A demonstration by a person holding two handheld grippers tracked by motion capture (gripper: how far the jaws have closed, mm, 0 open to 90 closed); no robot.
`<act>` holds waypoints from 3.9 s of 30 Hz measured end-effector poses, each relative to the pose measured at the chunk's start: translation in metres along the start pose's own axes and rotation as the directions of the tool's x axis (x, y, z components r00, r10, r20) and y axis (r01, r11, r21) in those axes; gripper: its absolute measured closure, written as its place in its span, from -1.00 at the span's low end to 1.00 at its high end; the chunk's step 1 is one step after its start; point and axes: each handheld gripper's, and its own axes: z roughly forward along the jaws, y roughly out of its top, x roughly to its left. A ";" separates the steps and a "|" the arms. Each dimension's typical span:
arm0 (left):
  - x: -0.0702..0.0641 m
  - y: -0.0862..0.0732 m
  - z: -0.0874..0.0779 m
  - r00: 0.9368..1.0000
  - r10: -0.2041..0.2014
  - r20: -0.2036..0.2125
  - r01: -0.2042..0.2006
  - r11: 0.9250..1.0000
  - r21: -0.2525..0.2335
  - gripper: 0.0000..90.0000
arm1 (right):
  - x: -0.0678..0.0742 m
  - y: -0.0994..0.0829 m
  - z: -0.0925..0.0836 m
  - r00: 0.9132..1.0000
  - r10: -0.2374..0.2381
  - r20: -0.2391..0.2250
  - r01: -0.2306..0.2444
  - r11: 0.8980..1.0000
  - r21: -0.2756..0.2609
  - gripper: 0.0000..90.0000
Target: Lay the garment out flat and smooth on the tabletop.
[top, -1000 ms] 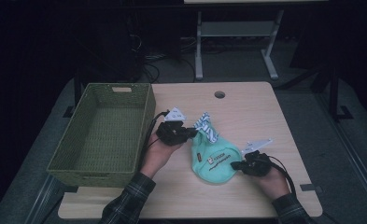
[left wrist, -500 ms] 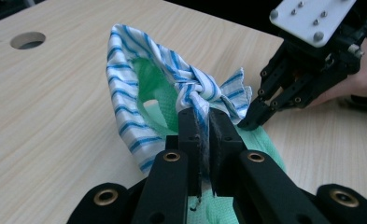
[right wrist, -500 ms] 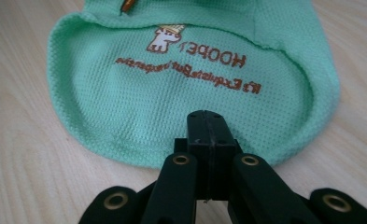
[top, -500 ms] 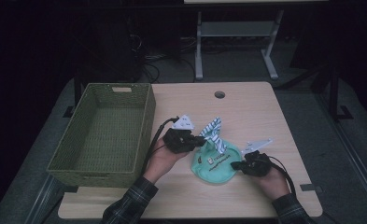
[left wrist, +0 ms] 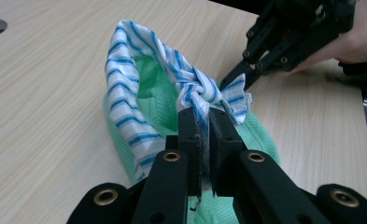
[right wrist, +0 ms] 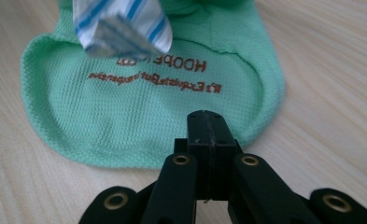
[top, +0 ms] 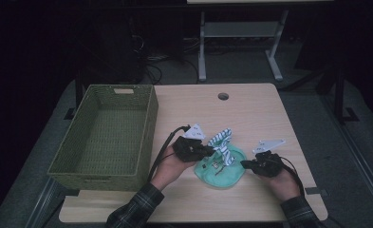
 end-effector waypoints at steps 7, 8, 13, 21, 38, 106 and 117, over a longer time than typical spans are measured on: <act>-0.005 -0.003 0.013 1.000 0.010 0.017 -0.011 0.999 0.031 0.86 | -0.004 -0.001 -0.005 1.000 0.011 0.011 -0.011 1.000 -0.017 1.00; -0.006 -0.004 0.016 1.000 0.008 0.020 -0.009 0.999 0.042 0.85 | -0.003 -0.001 -0.005 1.000 0.006 0.012 -0.006 1.000 -0.011 1.00; -0.008 -0.003 0.017 1.000 0.003 0.025 -0.004 0.999 0.044 0.73 | -0.002 -0.001 -0.004 1.000 -0.004 0.012 0.005 1.000 -0.011 1.00; -0.008 0.006 0.010 0.999 -0.010 0.036 0.010 1.000 0.012 0.45 | -0.002 -0.001 -0.006 1.000 -0.002 0.010 0.002 1.000 -0.012 1.00; 0.037 0.004 0.034 0.991 -0.134 0.014 0.133 0.989 0.056 0.99 | 0.007 0.004 -0.005 0.999 -0.020 -0.044 0.018 0.999 -0.044 1.00; -0.016 0.003 0.069 0.978 -0.044 0.204 0.019 0.992 0.124 0.99 | -0.013 -0.001 -0.015 1.000 0.009 -0.008 -0.010 0.997 -0.072 0.99; 0.000 -0.004 0.041 0.989 -0.068 0.134 0.055 0.993 0.101 0.99 | -0.013 0.026 -0.011 0.999 0.005 -0.054 -0.011 0.993 -0.120 0.99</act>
